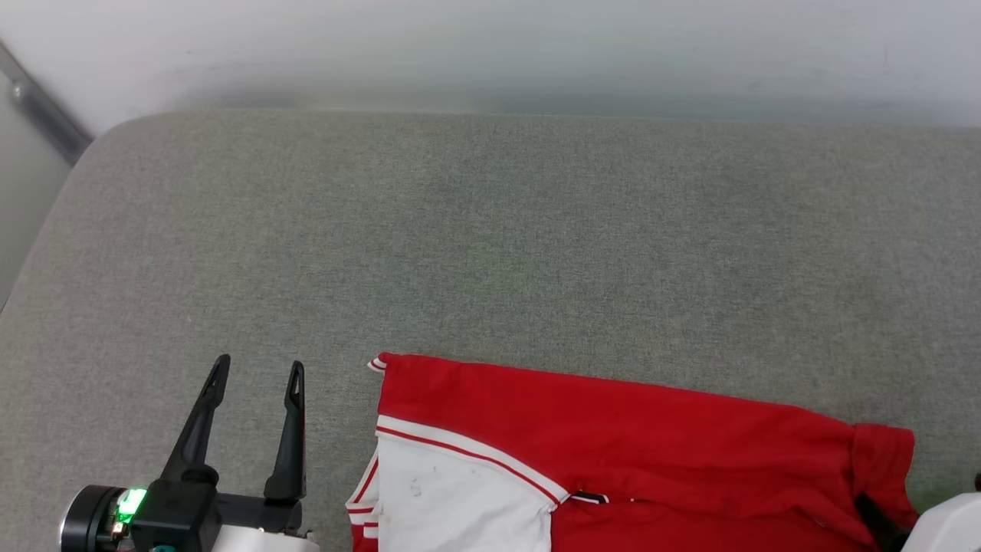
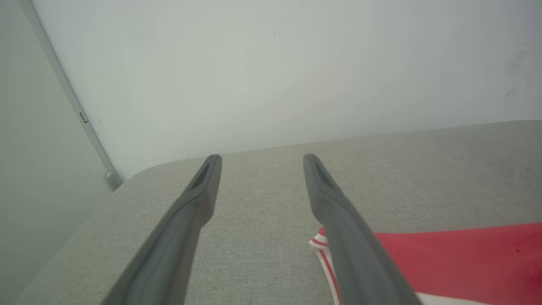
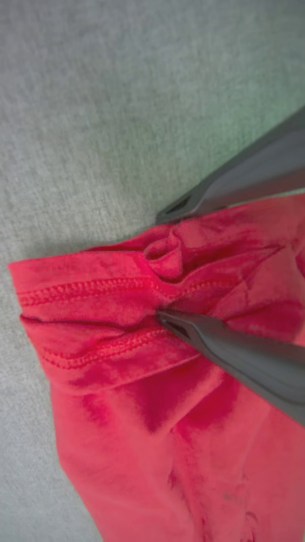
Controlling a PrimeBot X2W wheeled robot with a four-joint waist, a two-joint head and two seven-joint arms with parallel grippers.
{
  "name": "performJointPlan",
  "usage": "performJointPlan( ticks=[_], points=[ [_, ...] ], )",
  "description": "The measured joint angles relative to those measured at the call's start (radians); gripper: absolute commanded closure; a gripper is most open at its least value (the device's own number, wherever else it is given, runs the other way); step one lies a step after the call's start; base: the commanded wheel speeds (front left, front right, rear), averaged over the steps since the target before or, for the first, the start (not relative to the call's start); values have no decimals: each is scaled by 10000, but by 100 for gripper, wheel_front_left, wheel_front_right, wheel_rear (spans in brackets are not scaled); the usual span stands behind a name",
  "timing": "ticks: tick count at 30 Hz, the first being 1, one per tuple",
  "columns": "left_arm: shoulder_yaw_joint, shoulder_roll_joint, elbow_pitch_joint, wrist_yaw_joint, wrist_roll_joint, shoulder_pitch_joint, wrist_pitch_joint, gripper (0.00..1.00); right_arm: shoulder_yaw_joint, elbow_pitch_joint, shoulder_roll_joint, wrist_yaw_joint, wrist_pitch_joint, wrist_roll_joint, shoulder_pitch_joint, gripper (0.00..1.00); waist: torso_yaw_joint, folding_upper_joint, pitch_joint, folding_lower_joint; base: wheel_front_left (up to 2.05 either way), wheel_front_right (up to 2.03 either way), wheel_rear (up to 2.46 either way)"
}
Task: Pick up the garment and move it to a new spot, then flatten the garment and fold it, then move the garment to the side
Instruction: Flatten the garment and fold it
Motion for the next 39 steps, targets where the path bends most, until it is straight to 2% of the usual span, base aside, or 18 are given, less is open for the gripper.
performJointPlan(
  ticks=[8, 9, 10, 11, 21, 26, 30, 39],
  points=[
    [165, -207, 115, -207, 171, -81, 0, 0, 727, 272, -59, -36, -255, 230, -189, 1, -36, 0, -58, 0, 0, 0, 0],
    [176, -224, 128, -259, 174, -80, 0, 0, 738, 345, -56, -36, -343, 224, -202, 54, -49, 0, -85, 0, 0, 0, 0],
    [194, -240, 136, -263, 176, -80, 0, 0, 755, 399, -54, -35, -430, 188, -218, 95, -65, 0, -108, -1, 0, 0, 0],
    [211, -259, 138, -272, 190, -78, 0, 0, 784, 443, -50, -33, -533, 127, -230, 100, -83, 0, -124, 0, 0, 0, 0],
    [385, -376, 355, -472, 247, 87, 0, 0, 487, 880, -12, 71, -1361, -140, -337, 100, -320, 0, -374, 0, 0, 0, 0],
    [408, -414, 443, -531, 274, 129, 0, 0, 38, 1058, -372, 71, -1674, -382, -339, 100, -455, 0, -494, 0, 0, 0, 0],
    [447, -431, 449, -587, 332, 146, 0, 0, -700, 1187, -717, 65, -1870, -654, -432, 100, -547, 0, -545, 0, 0, 0, 0],
    [548, -504, 479, -616, 332, 180, 0, 0, -940, 614, -796, 61, -1484, -564, -497, 100, -724, 0, -715, 1, 0, 0, 0]
  ],
)
